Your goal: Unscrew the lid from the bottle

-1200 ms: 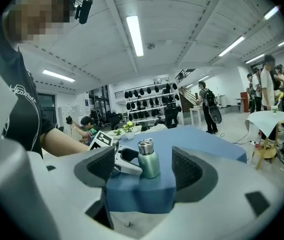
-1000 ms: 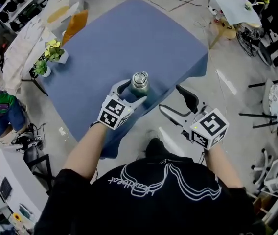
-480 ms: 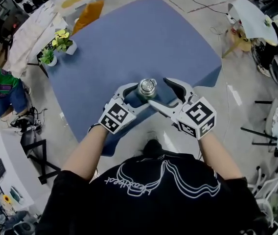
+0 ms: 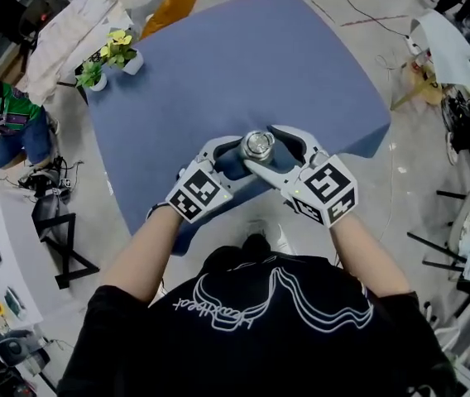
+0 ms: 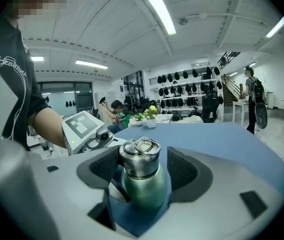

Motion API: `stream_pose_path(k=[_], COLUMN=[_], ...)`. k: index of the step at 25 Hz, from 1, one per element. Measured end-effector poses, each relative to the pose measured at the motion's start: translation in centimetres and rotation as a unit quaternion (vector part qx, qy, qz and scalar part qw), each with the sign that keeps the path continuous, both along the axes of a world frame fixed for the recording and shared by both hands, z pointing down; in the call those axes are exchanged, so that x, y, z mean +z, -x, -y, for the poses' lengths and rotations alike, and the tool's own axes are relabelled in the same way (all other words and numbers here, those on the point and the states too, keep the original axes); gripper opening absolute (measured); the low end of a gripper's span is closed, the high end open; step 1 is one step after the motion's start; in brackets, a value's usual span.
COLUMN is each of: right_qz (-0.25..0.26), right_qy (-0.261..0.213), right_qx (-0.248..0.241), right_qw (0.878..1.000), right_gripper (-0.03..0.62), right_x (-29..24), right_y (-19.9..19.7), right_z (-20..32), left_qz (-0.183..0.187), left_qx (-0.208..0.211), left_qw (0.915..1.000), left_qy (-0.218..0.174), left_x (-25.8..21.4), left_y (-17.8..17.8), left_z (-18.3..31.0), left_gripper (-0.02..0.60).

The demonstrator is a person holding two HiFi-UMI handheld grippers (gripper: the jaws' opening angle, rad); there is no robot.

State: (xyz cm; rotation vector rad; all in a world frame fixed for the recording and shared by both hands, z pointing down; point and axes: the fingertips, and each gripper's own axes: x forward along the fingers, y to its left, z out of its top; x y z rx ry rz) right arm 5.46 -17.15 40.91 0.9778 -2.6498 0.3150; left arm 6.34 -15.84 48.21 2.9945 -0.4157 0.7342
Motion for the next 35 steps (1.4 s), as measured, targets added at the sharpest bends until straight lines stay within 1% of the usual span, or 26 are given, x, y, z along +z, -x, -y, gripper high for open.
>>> stream_pose_path(k=[6, 8, 12, 17, 21, 24, 26, 31, 35], right_qz=[-0.002, -0.002, 0.001, 0.004, 0.011, 0.01, 0.004, -0.009, -0.013], right_qy=[-0.011, -0.018, -0.022, -0.017, -0.01, -0.008, -0.008, 0.0, 0.013], right_qx=[-0.028, -0.038, -0.06, -0.107, -0.154, -0.2, -0.234, -0.323, -0.38], right_qw=[1.0, 0.999, 0.998, 0.994, 0.988, 0.98, 0.972, 0.946, 0.925], right_gripper=[0.288, 0.27, 0.267, 0.266, 0.265, 0.265, 0.267, 0.267, 0.267], right_x=[0.3, 0.3, 0.2, 0.2, 0.2, 0.1, 0.0, 0.0, 0.1], right_y=[0.6, 0.8, 0.9, 1.1, 1.2, 1.2, 1.2, 1.4, 1.4], right_z=[0.0, -0.1, -0.1, -0.2, -0.3, -0.6, -0.8, -1.1, -1.3], left_qz=[-0.002, -0.003, -0.005, -0.008, -0.009, -0.008, -0.008, -0.001, 0.001], left_qx=[-0.003, -0.003, 0.004, 0.013, 0.025, 0.035, 0.041, 0.053, 0.057], left_qw=[1.0, 1.0, 1.0, 0.9999, 0.9996, 0.9993, 0.9991, 0.9986, 0.9983], left_qy=[-0.002, -0.002, -0.004, -0.003, -0.003, -0.003, -0.004, -0.002, 0.002], left_x=[0.1, 0.0, -0.1, 0.0, 0.0, -0.1, -0.2, 0.1, 0.4], left_y=[0.0, 0.0, 0.0, 0.0, 0.0, 0.1, 0.0, 0.2, 0.3], left_z=[0.0, -0.1, 0.0, 0.1, 0.0, 0.0, -0.1, -0.1, -0.2], left_gripper=[0.318, 0.318, 0.318, 0.318, 0.318, 0.318, 0.318, 0.318, 0.318])
